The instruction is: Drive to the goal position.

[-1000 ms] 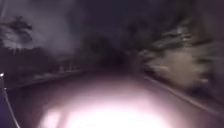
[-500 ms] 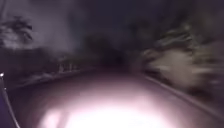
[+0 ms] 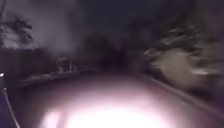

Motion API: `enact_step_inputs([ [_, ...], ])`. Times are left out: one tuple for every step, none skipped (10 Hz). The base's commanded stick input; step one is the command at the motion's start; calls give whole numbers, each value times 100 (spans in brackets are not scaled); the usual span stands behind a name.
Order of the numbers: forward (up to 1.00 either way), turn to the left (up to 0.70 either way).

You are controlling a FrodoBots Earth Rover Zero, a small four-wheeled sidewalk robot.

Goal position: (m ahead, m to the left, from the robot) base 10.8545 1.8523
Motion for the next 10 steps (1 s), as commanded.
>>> enact_step_inputs([
  [50,0],
  [50,2],
  [50,4],
  [50,2],
  [50,0],
  [50,0],
  [50,0],
  [50,0],
  [50,0],
  [50,0],
])
